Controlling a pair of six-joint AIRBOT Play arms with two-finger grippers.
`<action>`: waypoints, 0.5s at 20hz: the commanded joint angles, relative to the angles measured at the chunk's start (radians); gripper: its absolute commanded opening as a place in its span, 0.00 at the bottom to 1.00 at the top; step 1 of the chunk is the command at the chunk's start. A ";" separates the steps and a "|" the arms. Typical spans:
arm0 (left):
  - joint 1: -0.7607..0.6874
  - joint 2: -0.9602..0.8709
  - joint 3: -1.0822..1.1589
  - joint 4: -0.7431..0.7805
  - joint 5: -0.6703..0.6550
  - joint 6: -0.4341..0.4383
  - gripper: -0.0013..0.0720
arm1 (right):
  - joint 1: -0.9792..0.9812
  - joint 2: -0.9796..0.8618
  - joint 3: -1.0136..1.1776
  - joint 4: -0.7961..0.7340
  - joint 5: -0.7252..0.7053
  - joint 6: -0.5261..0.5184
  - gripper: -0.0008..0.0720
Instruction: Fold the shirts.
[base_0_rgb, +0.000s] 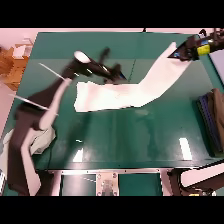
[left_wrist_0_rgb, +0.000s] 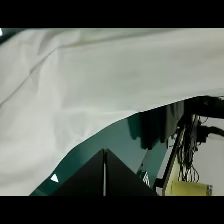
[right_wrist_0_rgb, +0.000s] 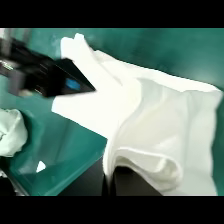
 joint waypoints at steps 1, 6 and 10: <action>0.209 0.171 -0.001 0.007 -0.185 0.002 0.05 | 0.161 0.001 -0.002 0.022 -0.101 0.074 0.03; 0.448 0.323 -0.002 0.002 -0.282 0.002 0.05 | 0.452 -0.061 -0.002 -0.077 -0.318 0.158 0.03; 0.530 0.340 -0.003 0.008 -0.373 0.003 0.05 | 0.669 -0.235 -0.002 -0.117 -0.536 0.210 0.03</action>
